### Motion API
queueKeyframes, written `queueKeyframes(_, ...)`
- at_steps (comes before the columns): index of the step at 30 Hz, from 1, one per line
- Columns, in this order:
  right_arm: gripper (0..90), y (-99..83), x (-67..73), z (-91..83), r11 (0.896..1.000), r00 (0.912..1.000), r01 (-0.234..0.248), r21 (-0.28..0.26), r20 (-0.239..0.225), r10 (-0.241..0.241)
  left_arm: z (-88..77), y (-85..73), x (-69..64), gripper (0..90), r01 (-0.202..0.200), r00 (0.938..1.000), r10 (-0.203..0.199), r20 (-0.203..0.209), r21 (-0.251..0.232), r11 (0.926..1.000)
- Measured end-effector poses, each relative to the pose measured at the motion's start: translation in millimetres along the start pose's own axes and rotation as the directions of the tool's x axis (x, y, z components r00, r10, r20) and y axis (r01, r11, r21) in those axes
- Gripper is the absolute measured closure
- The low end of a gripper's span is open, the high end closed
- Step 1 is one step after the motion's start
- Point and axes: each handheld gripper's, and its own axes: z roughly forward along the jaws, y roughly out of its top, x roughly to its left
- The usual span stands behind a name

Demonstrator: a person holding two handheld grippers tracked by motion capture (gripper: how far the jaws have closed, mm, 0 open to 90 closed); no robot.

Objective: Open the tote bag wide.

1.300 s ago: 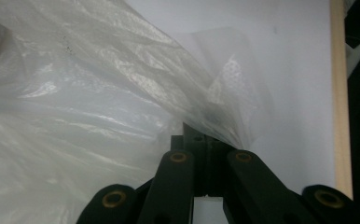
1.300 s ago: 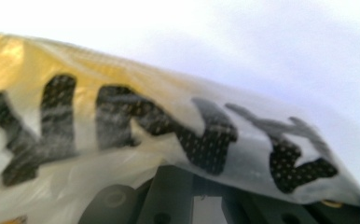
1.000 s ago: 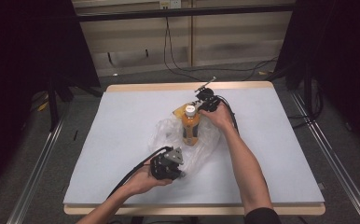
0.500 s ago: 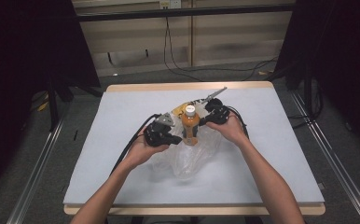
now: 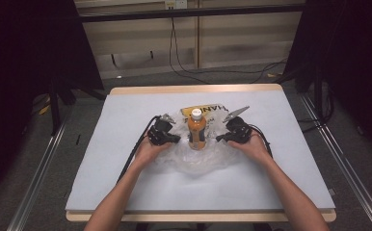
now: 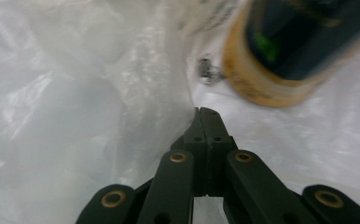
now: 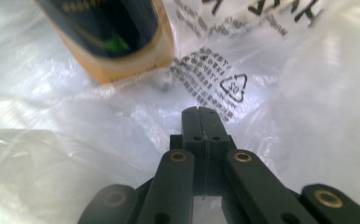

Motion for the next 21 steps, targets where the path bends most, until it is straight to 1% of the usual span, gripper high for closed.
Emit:
queueKeyframes(1,90.0,-2.6,-0.7,-2.7,1.000,1.0000,0.001,0.002,0.005,-0.001,0.6,-1.1,1.1,90.0,0.042,0.9990,-0.043,-0.010,-0.024,0.9988)
queueKeyframes(2,90.0,-5.5,-1.3,-4.9,1.000,1.0000,-0.002,-0.001,0.008,0.002,-0.9,-1.9,5.9,90.0,0.021,0.9998,-0.021,-0.006,-0.009,0.9997)
queueKeyframes(3,90.0,-7.8,-2.3,-7.2,1.000,1.0000,-0.002,0.000,0.008,0.002,-1.7,-2.3,8.3,90.0,0.026,0.9995,-0.026,-0.017,-0.009,0.9996)
queueKeyframes(4,90.0,-9.5,-3.0,-9.8,1.000,0.9998,0.000,0.006,0.020,0.000,-2.9,-2.9,10.5,90.0,0.031,0.9991,-0.031,-0.028,-0.003,0.9995)
queueKeyframes(5,90.0,-11.4,-3.4,-12.1,1.000,0.9997,-0.006,0.009,0.024,0.006,-1.0,-4.5,10.9,90.0,0.075,0.9971,-0.075,-0.013,-0.039,0.9964)
queueKeyframes(6,90.0,-13.1,-4.5,-13.9,1.000,0.9994,0.003,0.010,0.034,-0.004,-0.7,-5.6,12.6,90.0,0.083,0.9965,-0.083,-0.001,-0.051,0.9952)
queueKeyframes(7,90.0,-14.8,-5.5,-15.5,1.000,0.9995,-0.003,0.008,0.032,0.003,-1.5,-6.5,13.8,90.0,0.061,0.9982,-0.061,0.000,-0.042,0.9973)
queueKeyframes(8,90.0,-16.0,-6.5,-16.2,1.000,0.9993,-0.010,0.002,0.036,0.010,-1.2,-6.5,12.3,90.0,0.076,0.9971,-0.076,-0.005,-0.050,0.9959)
queueKeyframes(9,90.0,-16.4,-7.0,-15.8,1.000,0.9994,-0.012,-0.004,0.034,0.012,-0.2,-7.1,12.0,90.0,0.073,0.9973,-0.073,0.007,-0.063,0.9953)
queueKeyframes(10,90.0,-16.2,-6.9,-14.8,1.000,0.9992,-0.020,-0.012,0.034,0.021,-0.1,-6.9,11.5,90.0,0.075,0.9970,-0.073,0.025,-0.061,0.9953)
queueKeyframes(11,90.0,-15.1,-6.4,-13.7,1.000,0.9987,-0.027,-0.015,0.043,0.028,0.3,-7.0,10.4,90.0,0.074,0.9971,-0.072,0.023,-0.067,0.9950)
queueKeyframes(13,90.0,-13.8,-5.1,-10.2,0.998,0.9983,-0.047,-0.039,0.033,0.048,0.2,-7.6,7.4,90.0,0.071,0.9963,-0.066,0.055,-0.086,0.9938)
queueKeyframes(14,90.0,-13.6,-4.5,-8.9,0.998,0.9985,-0.045,-0.054,0.029,0.047,-0.9,-7.2,5.2,90.0,0.058,0.9969,-0.052,0.058,-0.097,0.9936)
queueKeyframes(16,90.0,-13.4,-3.2,-10.8,0.995,0.9984,-0.048,-0.083,0.027,0.050,-6.9,-5.2,-0.4,90.0,0.043,0.9976,-0.035,0.060,-0.131,0.9904)
queueKeyframes(17,90.0,-13.3,-2.5,-13.5,0.993,0.9979,-0.057,-0.106,0.024,0.060,-10.8,-4.4,-2.5,90.0,0.048,0.9964,-0.036,0.077,-0.162,0.9855)
queueKeyframes(18,90.0,-13.1,-1.9,-17.4,0.989,0.9975,-0.059,-0.134,0.031,0.064,-16.2,-3.6,-4.3,90.0,0.042,0.9956,-0.025,0.091,-0.181,0.9826)
queueKeyframes(19,90.0,-13.2,-1.5,-21.9,0.984,0.9969,-0.068,-0.165,0.028,0.074,-21.1,-3.1,-6.5,90.0,0.034,0.9957,-0.016,0.091,-0.203,0.9785)
queueKeyframes(21,90.0,-13.2,0.4,-31.1,0.974,0.9960,-0.078,-0.215,0.027,0.086,-30.7,-2.9,-11.6,90.0,0.025,0.9945,0.001,0.105,-0.253,0.9670)
